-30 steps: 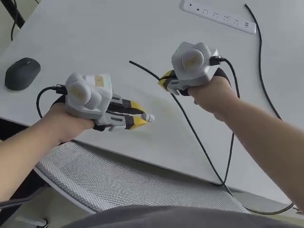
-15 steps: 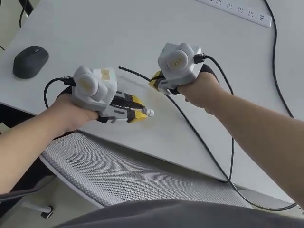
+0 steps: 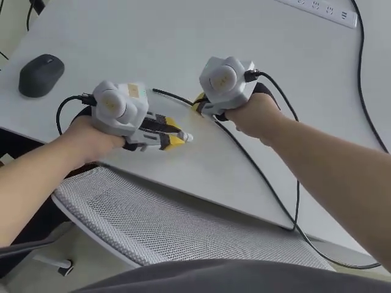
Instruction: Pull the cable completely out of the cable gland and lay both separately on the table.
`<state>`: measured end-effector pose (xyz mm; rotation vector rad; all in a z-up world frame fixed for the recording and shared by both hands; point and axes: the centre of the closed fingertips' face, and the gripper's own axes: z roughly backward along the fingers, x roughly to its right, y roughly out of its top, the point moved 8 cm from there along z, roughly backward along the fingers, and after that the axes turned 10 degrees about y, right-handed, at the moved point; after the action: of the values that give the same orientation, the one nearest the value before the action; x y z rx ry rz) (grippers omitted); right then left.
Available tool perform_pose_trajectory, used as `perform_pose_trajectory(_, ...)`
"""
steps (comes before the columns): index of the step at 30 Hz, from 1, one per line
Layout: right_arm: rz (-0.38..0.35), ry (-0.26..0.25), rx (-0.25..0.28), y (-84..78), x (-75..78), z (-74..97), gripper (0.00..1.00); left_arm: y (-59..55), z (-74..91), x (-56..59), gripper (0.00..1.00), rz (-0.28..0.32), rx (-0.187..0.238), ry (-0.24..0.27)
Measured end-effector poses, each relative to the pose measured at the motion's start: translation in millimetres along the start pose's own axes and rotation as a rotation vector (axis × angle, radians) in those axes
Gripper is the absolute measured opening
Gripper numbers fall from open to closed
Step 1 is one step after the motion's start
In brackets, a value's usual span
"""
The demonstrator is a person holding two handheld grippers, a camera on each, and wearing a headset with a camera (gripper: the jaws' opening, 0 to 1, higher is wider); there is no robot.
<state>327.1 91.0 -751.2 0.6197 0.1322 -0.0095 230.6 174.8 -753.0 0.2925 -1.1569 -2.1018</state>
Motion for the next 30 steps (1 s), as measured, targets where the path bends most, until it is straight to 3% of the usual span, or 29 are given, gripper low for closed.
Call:
perform_pose_trajectory(15,-0.001,-0.008,0.0,-0.6,0.1,-1.3,0.0,-5.4,-2.3,-0.2,0.16,-0.018,-0.043,0.01)
perform_pose_trajectory(30,-0.04,-0.026,-0.004,0.2,-1.8,-2.6,0.01,-6.6,-3.1,-4.6,0.16,-0.016,-0.053,0.039)
